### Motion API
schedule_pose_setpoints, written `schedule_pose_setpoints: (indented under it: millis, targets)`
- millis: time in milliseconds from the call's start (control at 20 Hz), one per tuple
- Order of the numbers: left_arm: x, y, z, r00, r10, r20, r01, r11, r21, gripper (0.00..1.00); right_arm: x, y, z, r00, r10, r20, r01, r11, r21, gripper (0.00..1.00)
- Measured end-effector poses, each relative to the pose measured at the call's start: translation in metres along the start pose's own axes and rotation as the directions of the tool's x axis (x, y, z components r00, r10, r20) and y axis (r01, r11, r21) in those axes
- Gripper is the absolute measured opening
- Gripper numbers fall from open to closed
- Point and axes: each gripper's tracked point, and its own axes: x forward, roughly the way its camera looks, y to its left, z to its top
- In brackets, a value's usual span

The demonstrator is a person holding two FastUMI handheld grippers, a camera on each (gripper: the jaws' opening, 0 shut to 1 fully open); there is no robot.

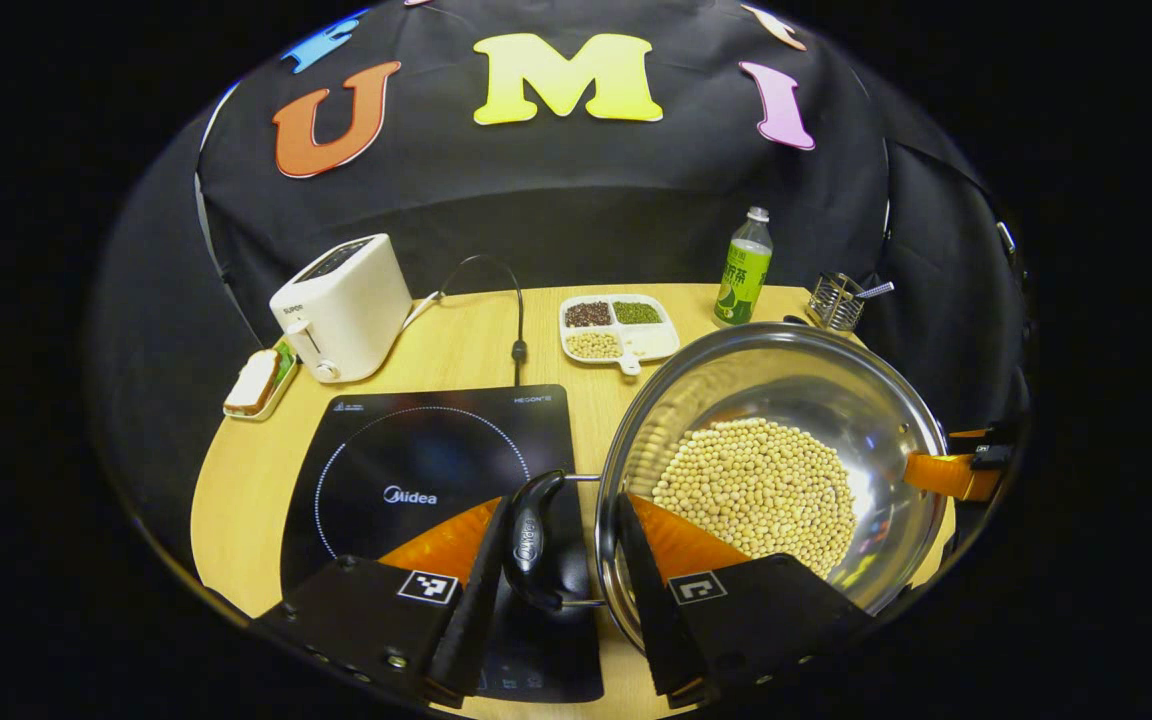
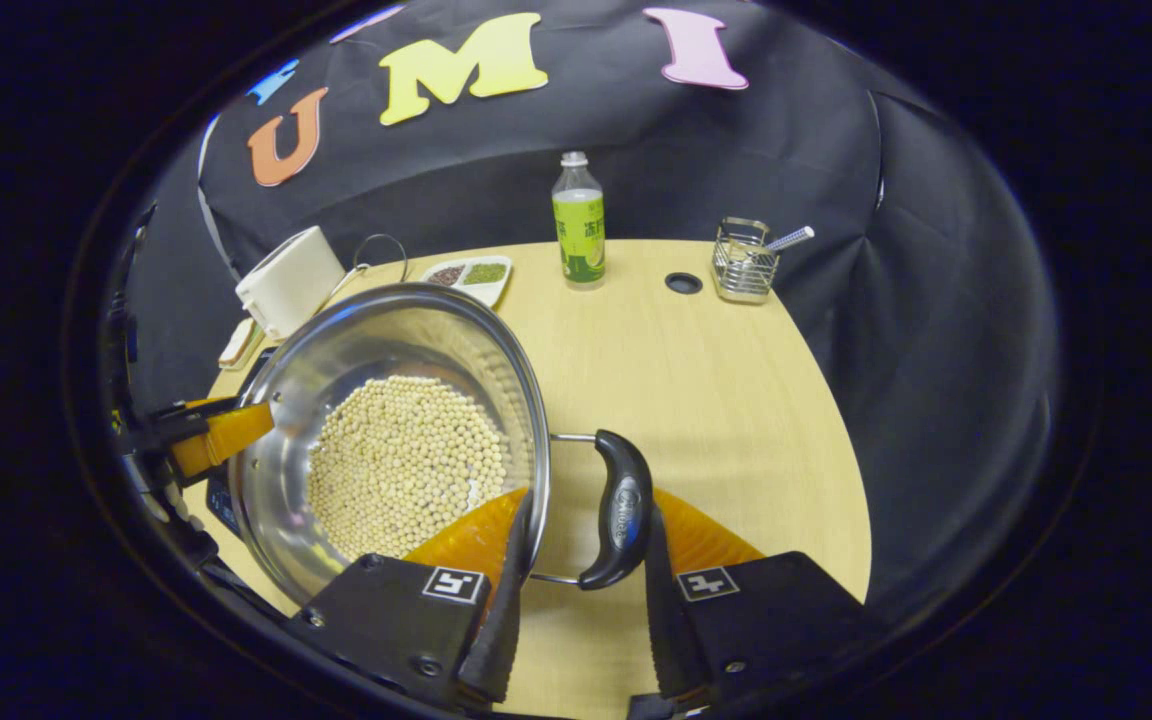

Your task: First push the handle of the pot to place it horizontally, then grasp the pot with both hands and set it on the induction cooktop.

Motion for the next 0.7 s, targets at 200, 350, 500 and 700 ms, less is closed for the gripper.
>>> schedule_pose_setpoints:
  millis: [200, 350, 500, 700]
  targets:
    - [-0.016, 0.027, -0.002, 1.0, 0.018, 0.007, -0.018, 1.0, -0.014, 0.61, -0.009, 0.029, 0.0, 1.0, 0.012, 0.017, -0.011, 1.0, -0.017, 0.54]
    - [-0.027, 0.049, -0.005, 0.999, 0.037, 0.01, -0.037, 0.999, -0.026, 0.61, -0.012, 0.052, 0.0, 0.999, 0.028, 0.022, -0.027, 0.999, -0.031, 0.54]
    - [-0.037, 0.073, -0.009, 0.998, 0.059, 0.014, -0.059, 0.998, -0.034, 0.61, -0.013, 0.078, 0.0, 0.999, 0.047, 0.024, -0.046, 0.998, -0.046, 0.54]
    - [-0.046, 0.106, -0.016, 0.996, 0.088, 0.008, -0.088, 0.995, -0.055, 0.61, -0.01, 0.113, 0.0, 0.997, 0.069, 0.024, -0.067, 0.996, -0.067, 0.53]
